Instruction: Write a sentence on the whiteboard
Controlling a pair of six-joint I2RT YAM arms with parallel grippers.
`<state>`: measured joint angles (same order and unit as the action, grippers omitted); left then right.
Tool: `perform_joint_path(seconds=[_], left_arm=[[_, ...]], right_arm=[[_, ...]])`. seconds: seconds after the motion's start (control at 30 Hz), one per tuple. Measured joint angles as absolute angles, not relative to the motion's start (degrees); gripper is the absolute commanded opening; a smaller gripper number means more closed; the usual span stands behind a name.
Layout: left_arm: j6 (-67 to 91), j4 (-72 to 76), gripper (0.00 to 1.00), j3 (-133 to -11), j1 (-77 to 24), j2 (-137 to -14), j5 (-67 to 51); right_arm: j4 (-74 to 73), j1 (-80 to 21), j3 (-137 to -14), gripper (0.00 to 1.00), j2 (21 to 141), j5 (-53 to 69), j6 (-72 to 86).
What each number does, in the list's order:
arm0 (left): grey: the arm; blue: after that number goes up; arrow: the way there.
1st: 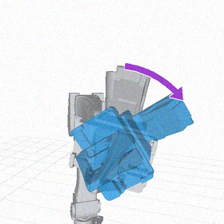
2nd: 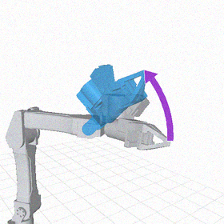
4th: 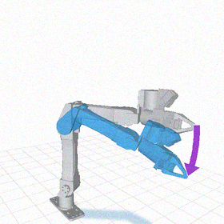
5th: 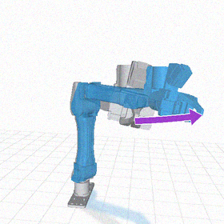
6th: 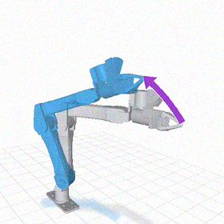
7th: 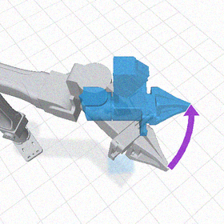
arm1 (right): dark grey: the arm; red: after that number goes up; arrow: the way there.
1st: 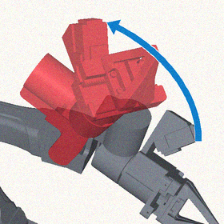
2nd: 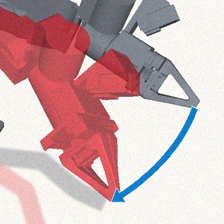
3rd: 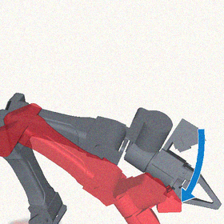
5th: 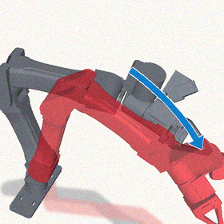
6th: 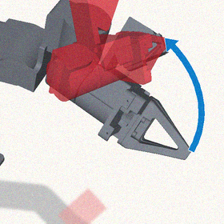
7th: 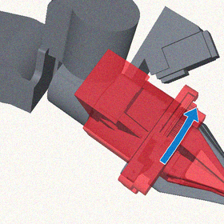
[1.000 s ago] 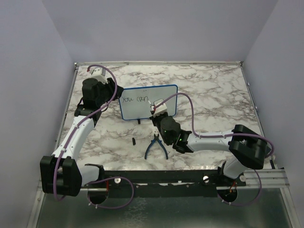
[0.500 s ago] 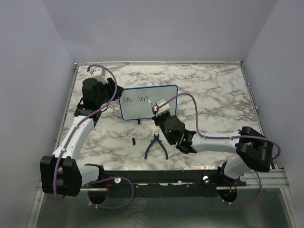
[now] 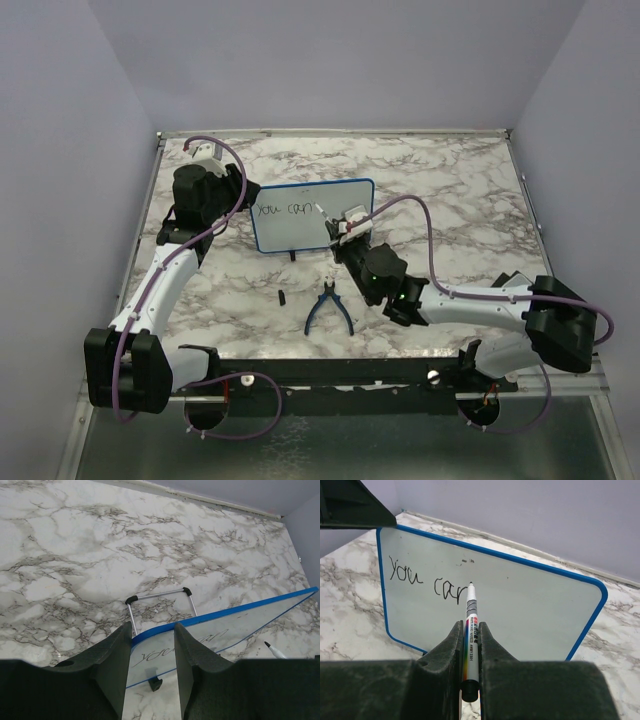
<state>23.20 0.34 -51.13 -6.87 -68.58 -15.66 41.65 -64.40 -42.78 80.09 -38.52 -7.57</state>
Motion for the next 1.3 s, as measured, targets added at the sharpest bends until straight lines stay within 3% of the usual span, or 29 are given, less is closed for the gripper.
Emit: perform_joint_path(seconds=[0.67, 1.3], left_arm=[[22.63, 0.36, 0.40, -51.07, -6.87, -68.58, -15.64], [22.59, 0.36, 0.40, -51.07, -6.87, -68.58, -15.64]], right_arm=[[41.06, -61.91, -38.48, 0.01, 77.60, -36.47, -7.97], [44.95, -61.91, -38.70, 0.01, 83.66, -35.48, -8.97]])
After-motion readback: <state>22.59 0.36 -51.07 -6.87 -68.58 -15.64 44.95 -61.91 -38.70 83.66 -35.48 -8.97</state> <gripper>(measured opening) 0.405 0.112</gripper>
